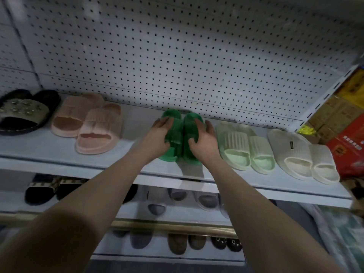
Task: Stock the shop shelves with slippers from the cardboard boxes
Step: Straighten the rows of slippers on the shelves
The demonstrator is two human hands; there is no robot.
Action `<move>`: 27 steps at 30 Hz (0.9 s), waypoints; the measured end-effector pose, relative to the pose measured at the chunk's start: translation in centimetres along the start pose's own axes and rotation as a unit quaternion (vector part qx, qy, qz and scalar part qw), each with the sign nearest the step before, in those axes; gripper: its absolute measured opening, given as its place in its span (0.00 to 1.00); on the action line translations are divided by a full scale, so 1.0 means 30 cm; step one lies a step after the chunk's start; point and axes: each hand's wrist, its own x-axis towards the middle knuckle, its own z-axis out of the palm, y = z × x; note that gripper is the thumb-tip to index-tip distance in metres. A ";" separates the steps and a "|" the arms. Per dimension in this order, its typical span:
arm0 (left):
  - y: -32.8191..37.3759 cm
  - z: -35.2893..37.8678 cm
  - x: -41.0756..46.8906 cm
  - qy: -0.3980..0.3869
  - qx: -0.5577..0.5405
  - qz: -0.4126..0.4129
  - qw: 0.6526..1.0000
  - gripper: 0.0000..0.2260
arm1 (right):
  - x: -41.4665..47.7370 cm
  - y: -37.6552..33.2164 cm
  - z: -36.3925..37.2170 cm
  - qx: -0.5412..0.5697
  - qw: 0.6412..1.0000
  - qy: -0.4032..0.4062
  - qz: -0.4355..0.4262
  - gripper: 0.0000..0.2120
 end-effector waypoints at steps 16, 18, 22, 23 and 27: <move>-0.373 -0.384 -0.135 0.059 0.120 -0.017 0.991 0.30 | 0.033 -0.436 0.176 0.028 0.993 -0.054 -0.100 0.33; -0.446 -0.413 -0.149 0.047 0.122 -0.016 0.991 0.29 | 0.043 -0.490 0.221 0.026 0.992 -0.083 -0.095 0.34; -0.547 -0.487 -0.164 0.014 0.124 -0.063 0.990 0.30 | 0.055 -0.597 0.278 0.011 0.988 -0.108 -0.107 0.35; -0.568 -0.501 -0.163 0.006 0.130 -0.074 0.989 0.31 | 0.056 -0.625 0.288 0.009 0.987 -0.117 -0.112 0.34; -0.640 -0.549 -0.153 -0.037 0.130 -0.086 0.987 0.38 | 0.072 -0.711 0.336 0.023 0.984 -0.148 -0.098 0.41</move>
